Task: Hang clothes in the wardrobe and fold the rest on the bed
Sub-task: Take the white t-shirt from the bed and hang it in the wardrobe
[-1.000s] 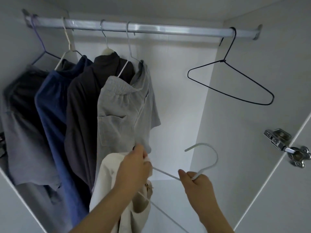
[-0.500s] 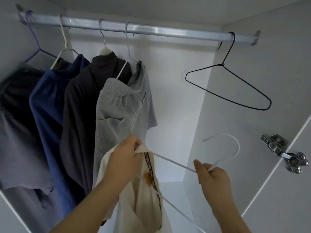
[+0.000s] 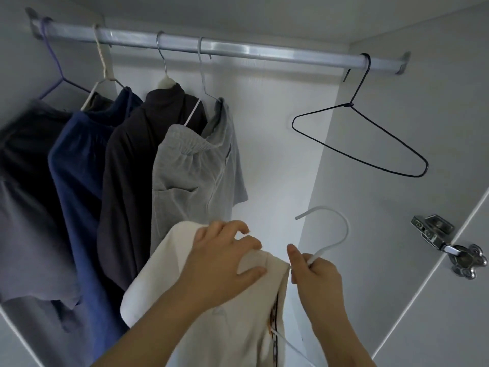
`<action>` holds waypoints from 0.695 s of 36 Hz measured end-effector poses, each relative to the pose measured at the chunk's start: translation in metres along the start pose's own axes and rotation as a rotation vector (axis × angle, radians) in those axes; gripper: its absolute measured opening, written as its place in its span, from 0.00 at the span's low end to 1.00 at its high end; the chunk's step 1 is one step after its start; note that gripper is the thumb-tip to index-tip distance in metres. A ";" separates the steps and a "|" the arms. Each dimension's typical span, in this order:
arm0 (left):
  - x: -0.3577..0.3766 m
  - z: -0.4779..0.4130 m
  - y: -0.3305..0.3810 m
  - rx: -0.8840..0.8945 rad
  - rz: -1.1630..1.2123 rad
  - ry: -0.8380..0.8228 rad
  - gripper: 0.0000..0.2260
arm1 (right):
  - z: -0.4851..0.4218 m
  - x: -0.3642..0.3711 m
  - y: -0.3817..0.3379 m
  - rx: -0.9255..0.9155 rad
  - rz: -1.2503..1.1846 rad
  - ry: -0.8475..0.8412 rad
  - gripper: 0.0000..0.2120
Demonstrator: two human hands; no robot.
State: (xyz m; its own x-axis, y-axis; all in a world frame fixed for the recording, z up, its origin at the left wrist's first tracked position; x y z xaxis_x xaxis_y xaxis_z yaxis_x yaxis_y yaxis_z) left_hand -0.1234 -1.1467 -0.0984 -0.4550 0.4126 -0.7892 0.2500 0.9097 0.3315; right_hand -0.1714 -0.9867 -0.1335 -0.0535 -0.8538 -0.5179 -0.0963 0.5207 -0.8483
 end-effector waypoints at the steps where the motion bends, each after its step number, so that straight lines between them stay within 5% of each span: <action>1: -0.002 0.000 -0.002 0.020 -0.074 0.010 0.16 | -0.001 -0.002 -0.002 -0.009 0.001 0.002 0.26; 7: -0.002 -0.005 -0.005 0.117 0.081 0.003 0.14 | -0.001 -0.006 -0.014 -0.079 0.030 0.027 0.25; 15: -0.029 -0.005 -0.017 -0.011 0.187 0.220 0.14 | 0.005 -0.029 -0.042 -0.391 0.042 0.386 0.09; 18: -0.037 -0.006 -0.020 -0.073 0.198 0.261 0.17 | 0.001 -0.009 -0.043 -0.383 0.089 0.226 0.13; 22: -0.044 -0.008 -0.021 -0.187 0.300 0.287 0.21 | -0.004 0.021 -0.048 -0.345 0.146 -0.061 0.05; 25: -0.050 -0.009 -0.020 -0.253 0.341 0.294 0.12 | -0.004 0.027 -0.052 -0.338 0.117 -0.102 0.03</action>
State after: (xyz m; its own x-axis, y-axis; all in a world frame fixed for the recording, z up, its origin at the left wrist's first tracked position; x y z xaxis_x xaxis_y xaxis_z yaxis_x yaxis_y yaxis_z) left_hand -0.1136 -1.1854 -0.0613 -0.6138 0.6501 -0.4478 0.2277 0.6889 0.6881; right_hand -0.1722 -1.0366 -0.1029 0.0139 -0.7747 -0.6322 -0.4187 0.5697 -0.7072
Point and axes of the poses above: each hand's wrist, its own z-axis away from the middle knuckle, its own x-axis out of the palm, y = z × x, the point moved 8 cm from there along -z, towards the middle knuckle, and after that the axes turned 13 degrees about z, right-handed, at the moved point
